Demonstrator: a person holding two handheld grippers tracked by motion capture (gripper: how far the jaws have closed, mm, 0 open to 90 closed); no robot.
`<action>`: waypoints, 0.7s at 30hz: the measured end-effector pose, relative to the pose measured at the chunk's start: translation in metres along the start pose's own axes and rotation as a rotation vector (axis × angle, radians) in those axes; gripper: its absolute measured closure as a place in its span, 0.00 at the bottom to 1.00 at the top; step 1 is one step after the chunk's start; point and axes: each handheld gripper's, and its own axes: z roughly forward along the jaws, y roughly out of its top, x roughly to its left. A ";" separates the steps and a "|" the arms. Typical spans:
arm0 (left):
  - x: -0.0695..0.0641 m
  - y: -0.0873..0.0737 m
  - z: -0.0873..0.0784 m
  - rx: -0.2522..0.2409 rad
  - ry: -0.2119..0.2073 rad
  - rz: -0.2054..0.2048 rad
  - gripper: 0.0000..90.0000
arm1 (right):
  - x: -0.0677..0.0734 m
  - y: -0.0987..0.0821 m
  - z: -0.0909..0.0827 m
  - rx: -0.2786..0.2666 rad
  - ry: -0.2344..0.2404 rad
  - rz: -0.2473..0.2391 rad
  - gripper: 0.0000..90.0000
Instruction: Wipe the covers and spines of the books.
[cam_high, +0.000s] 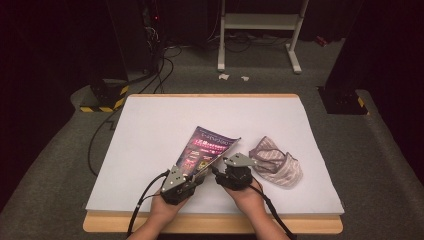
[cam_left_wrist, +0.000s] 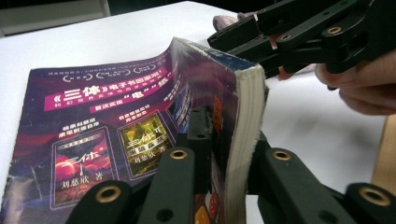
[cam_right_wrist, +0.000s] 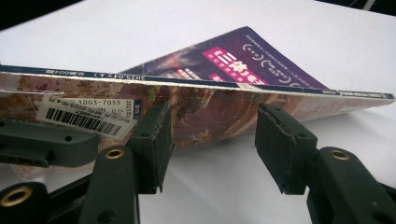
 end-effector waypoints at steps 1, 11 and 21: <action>0.001 -0.001 -0.001 -0.002 -0.004 -0.001 0.85 | 0.001 0.001 0.001 -0.002 0.003 0.008 0.51; 0.002 -0.013 -0.012 0.022 0.024 -0.013 0.72 | 0.006 0.007 0.005 -0.019 0.004 -0.009 0.51; 0.005 -0.019 -0.017 0.041 0.037 -0.013 0.92 | 0.004 0.006 0.002 -0.029 0.019 -0.020 0.50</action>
